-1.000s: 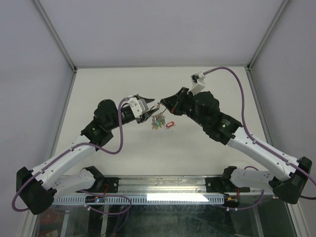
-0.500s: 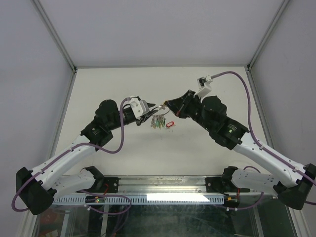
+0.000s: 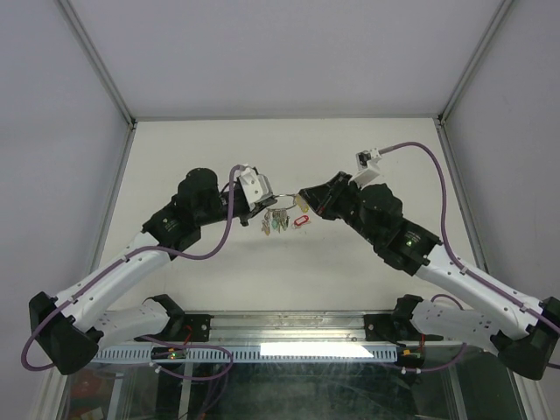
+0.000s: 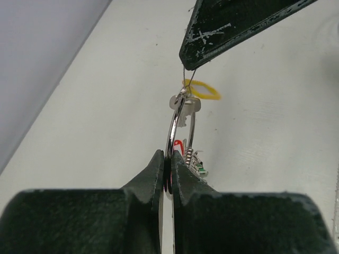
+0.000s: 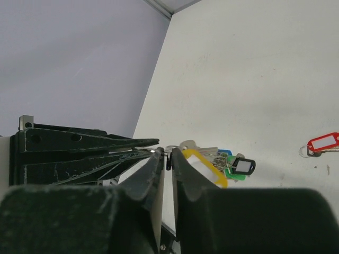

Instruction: Put the keys on the keyring

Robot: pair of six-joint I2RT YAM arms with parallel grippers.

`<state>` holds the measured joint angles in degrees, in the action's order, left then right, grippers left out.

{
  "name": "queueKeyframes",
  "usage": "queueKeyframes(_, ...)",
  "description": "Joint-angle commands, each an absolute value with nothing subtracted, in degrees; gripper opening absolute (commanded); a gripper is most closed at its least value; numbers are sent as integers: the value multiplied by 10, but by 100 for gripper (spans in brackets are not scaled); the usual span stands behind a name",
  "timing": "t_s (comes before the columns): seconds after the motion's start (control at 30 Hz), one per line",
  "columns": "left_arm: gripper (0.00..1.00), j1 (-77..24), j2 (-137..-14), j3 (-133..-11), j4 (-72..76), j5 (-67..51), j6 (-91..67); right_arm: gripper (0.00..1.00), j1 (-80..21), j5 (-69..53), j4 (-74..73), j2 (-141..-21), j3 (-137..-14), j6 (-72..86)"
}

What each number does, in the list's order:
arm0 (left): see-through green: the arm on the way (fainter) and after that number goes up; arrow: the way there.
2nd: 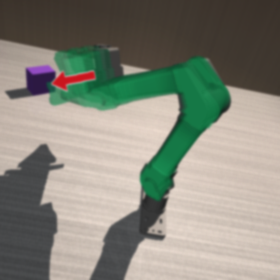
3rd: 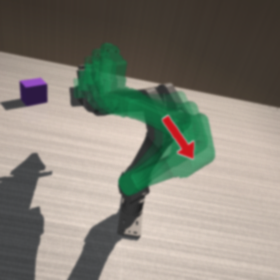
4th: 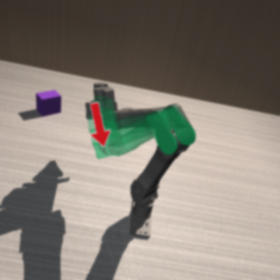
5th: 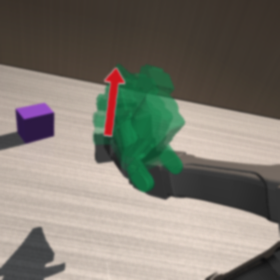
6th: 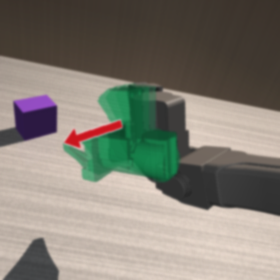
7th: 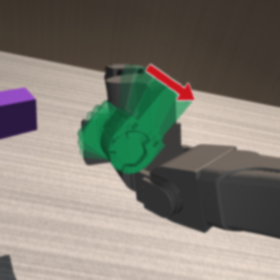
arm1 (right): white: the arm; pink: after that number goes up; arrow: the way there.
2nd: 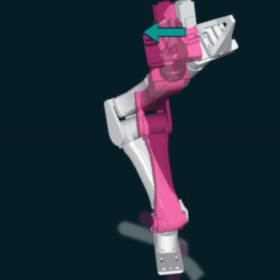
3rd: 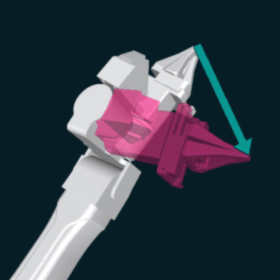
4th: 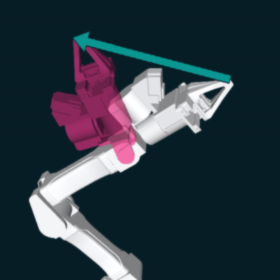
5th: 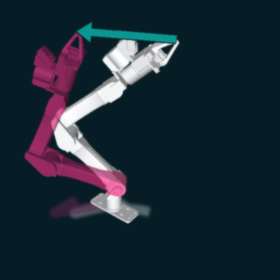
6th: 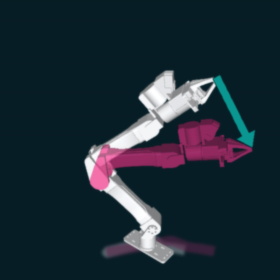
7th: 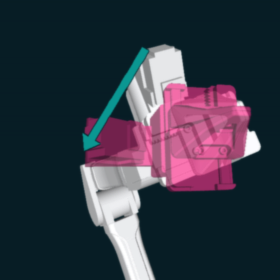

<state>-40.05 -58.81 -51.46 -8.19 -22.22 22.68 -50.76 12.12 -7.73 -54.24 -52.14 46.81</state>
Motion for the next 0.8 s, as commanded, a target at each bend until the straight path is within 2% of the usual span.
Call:
queueKeyframes(0.0,0,-399,-598,-596,-195,-195,262,18,-506,170,-27,-513,-498,475)
queueKeyframes(0.2,0,-400,-611,-645,-307,-171,287,32,-506,203,-35,-494,-463,465)
queueKeyframes(0.5,0,-405,-626,-698,-377,-103,291,47,-506,248,-93,-471,-440,394)
queueKeyframes(0.77,0,-405,-626,-657,-305,-147,228,83,-506,267,-152,-447,-436,270)
